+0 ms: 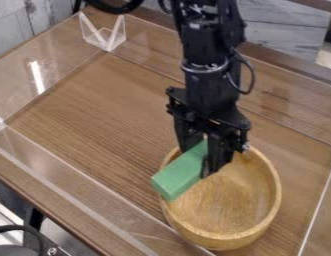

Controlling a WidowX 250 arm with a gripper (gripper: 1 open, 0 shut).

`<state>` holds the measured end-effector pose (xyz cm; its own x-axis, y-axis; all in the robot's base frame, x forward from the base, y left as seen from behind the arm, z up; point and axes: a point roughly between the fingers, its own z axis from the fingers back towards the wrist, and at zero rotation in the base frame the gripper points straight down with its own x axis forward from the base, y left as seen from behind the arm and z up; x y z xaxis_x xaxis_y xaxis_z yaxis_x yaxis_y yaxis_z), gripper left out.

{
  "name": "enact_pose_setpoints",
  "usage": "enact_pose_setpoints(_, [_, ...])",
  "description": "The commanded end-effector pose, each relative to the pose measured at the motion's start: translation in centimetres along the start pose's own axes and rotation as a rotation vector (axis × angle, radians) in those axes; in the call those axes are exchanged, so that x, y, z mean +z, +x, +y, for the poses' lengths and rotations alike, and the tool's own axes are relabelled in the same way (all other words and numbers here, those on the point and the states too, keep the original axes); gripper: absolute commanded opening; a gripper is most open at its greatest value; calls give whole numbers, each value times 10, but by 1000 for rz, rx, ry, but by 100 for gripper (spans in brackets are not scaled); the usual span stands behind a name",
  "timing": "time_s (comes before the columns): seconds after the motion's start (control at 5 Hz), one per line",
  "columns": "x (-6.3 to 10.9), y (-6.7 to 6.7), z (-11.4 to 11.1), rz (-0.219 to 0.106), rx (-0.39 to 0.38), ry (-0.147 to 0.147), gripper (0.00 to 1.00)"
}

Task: Put the green block in the brown bowl

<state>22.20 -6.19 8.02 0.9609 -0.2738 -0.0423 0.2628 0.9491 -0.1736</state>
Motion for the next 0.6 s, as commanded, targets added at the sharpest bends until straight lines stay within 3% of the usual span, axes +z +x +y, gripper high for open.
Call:
enact_pose_setpoints(0.0, [13,5,-8,-73,-7,2,0])
enact_pose_setpoints(0.4, [9,4,-16,-79,-10,-6,0])
